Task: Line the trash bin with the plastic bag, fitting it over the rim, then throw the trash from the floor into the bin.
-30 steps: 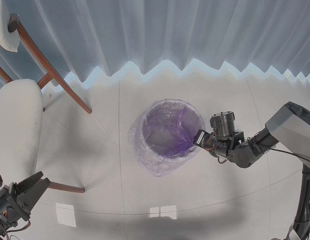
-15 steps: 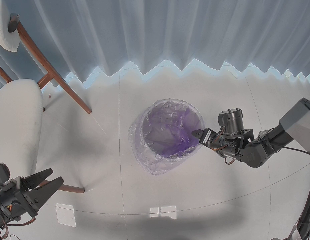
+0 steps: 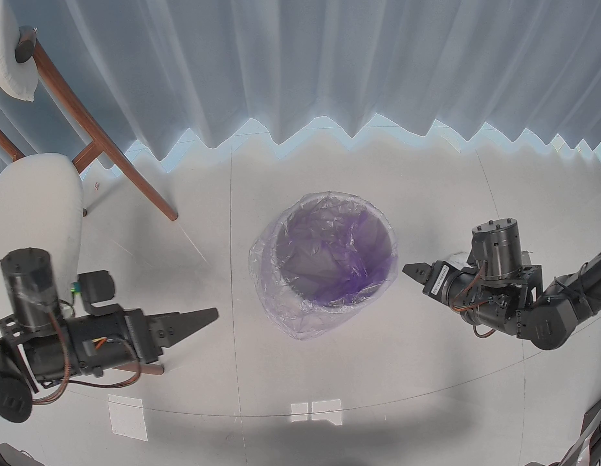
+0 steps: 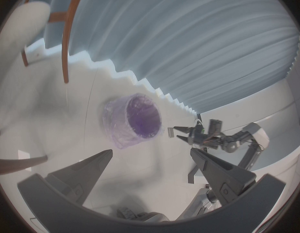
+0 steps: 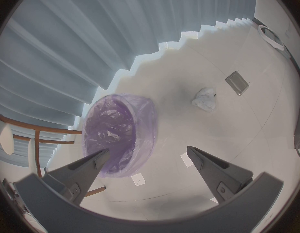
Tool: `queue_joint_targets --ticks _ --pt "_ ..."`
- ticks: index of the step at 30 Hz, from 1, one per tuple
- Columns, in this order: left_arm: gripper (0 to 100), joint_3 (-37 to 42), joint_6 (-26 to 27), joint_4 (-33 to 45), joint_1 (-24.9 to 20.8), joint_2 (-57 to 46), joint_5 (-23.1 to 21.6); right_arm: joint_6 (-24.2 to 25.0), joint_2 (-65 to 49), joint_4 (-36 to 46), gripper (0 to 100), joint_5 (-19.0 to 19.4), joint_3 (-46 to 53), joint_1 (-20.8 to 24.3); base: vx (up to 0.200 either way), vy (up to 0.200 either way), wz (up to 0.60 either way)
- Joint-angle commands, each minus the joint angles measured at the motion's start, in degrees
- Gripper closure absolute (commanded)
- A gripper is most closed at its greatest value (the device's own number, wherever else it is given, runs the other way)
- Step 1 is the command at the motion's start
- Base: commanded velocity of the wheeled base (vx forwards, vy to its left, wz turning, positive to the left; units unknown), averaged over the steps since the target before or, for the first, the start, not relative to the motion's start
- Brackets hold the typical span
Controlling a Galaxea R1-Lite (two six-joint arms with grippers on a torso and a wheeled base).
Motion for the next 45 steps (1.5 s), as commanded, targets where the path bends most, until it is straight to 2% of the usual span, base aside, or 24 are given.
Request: queue_joint_targets --ticks 1,3,4,6,7,8,9,11,13,15,16,20,29,41,42,45 --pt "0 -5.0 -0.2 -9.6 -1.8 28.0 0.3 0.0 -9.3 -6.3 0 -1.5 8.9 1.0 0.000 0.000 0.00" --pt "0 -4.8 2.1 -20.3 -1.7 35.2 -0.3 0.0 -10.1 -7.5 0 -1.5 9.3 0.8 0.000 0.000 0.00" --pt "0 -4.8 2.6 -22.0 -1.7 36.4 -0.4 0.0 -10.2 -7.7 0 -1.5 9.3 0.8 0.000 0.000 0.00" --pt "0 -5.1 8.2 -39.4 -1.7 47.0 -0.6 0.0 -11.3 -7.8 0 -1.5 9.7 0.7 0.000 0.000 0.00" --pt "0 -5.3 8.8 -41.4 -1.7 48.3 -0.6 0.0 -11.4 -7.8 0 -1.5 9.7 0.7 0.000 0.000 0.00" --pt "0 -7.6 13.0 -47.1 -1.8 54.8 -0.9 0.2 -11.7 -7.9 0 -1.5 9.7 0.8 0.000 0.000 0.00" --pt "0 -8.5 14.3 -46.9 -1.8 56.1 -0.9 0.2 -11.7 -7.9 0 -1.5 9.7 0.7 0.000 0.000 0.00" --pt "0 -12.9 21.0 -45.4 -1.6 58.3 -0.6 0.3 -11.5 -8.1 0 -1.4 9.5 0.7 0.000 0.000 0.00" --pt "0 -16.3 24.5 -45.7 -1.5 60.2 0.6 0.4 -11.4 -8.1 0 -1.4 9.3 0.7 0.000 0.000 0.00" --pt "0 -17.9 25.4 -45.7 -1.5 61.5 1.8 0.7 -11.4 -8.1 0 -1.4 9.2 0.7 0.000 0.000 0.00" --pt "0 -21.5 26.5 -45.7 -1.5 63.4 4.1 1.8 -11.1 -8.1 0 -1.4 9.0 0.7 0.000 0.000 0.00" --pt "0 -27.3 28.6 -45.1 -0.7 65.8 4.2 4.3 -10.8 -8.1 0 -1.4 9.2 0.9 0.000 0.000 0.00" --pt "0 -36.0 29.6 -43.8 0.8 69.8 4.2 5.6 -11.0 -8.1 0 -1.4 8.4 0.9 0.000 0.000 0.00" --pt "0 -37.7 29.3 -44.4 0.3 70.6 4.2 5.7 -10.7 -8.1 0 -1.4 8.6 0.9 0.000 0.000 0.00" --pt "100 -37.7 29.3 -44.4 0.3 70.6 4.1 5.7 -10.7 -8.1 0 -1.4 8.6 0.9 0.000 0.000 0.00" --pt "100 -37.7 29.1 -44.8 0.3 70.4 4.1 5.7 -10.6 -8.1 0 -1.4 8.7 0.9 0.000 0.000 0.00"
